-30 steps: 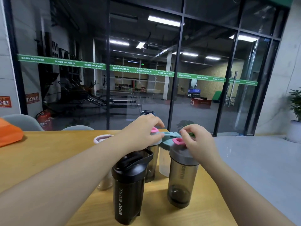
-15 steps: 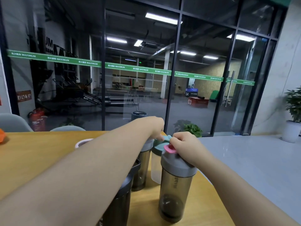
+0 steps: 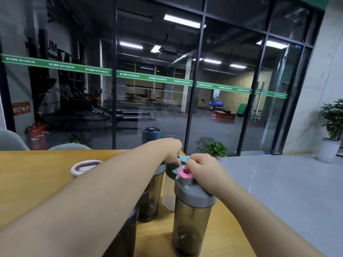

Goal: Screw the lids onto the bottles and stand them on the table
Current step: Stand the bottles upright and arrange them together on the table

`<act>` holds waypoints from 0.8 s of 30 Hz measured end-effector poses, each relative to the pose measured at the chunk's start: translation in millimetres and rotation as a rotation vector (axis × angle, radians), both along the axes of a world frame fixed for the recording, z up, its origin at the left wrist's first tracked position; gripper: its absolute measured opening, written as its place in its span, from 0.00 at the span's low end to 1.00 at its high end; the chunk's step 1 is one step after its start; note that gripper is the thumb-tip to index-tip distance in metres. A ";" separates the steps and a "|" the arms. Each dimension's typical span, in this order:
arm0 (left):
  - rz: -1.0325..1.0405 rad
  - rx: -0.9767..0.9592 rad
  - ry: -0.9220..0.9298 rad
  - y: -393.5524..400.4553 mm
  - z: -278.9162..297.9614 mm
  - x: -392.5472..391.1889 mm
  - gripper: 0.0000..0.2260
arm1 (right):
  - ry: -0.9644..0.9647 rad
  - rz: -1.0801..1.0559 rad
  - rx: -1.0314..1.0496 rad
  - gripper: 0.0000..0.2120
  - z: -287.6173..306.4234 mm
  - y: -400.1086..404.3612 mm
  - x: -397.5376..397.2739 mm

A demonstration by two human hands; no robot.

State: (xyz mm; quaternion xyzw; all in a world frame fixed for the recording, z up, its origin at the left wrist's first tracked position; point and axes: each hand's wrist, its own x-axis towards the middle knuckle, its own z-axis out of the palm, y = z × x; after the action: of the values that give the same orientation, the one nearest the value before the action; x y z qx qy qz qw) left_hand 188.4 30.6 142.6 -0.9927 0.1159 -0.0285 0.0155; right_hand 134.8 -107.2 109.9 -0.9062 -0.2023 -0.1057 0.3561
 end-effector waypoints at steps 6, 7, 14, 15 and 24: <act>-0.011 -0.239 -0.152 7.5 7.8 0.0 0.17 | -0.004 -0.003 0.015 0.15 -1.0 -1.0 -1.4; -0.017 -0.293 -0.188 9.2 10.5 -1.7 0.16 | -0.005 -0.007 0.017 0.15 -1.6 -1.2 -1.2; -0.015 -0.589 -0.391 25.4 18.0 -22.5 0.16 | 0.003 -0.030 0.033 0.16 0.8 0.5 -7.0; -0.014 -0.620 -0.406 27.8 17.4 -24.6 0.16 | 0.009 -0.031 0.033 0.16 0.5 -0.2 -6.4; -0.045 -0.822 -0.666 63.2 48.3 -78.9 0.15 | -0.029 -0.059 0.013 0.16 2.5 1.4 -11.4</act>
State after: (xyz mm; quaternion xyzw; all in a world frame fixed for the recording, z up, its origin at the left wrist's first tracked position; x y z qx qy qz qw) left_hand 109.5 93.8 190.8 -0.8515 0.1051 -0.3855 -0.3396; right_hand 123.4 -105.9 112.4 -0.9078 -0.1801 -0.1303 0.3557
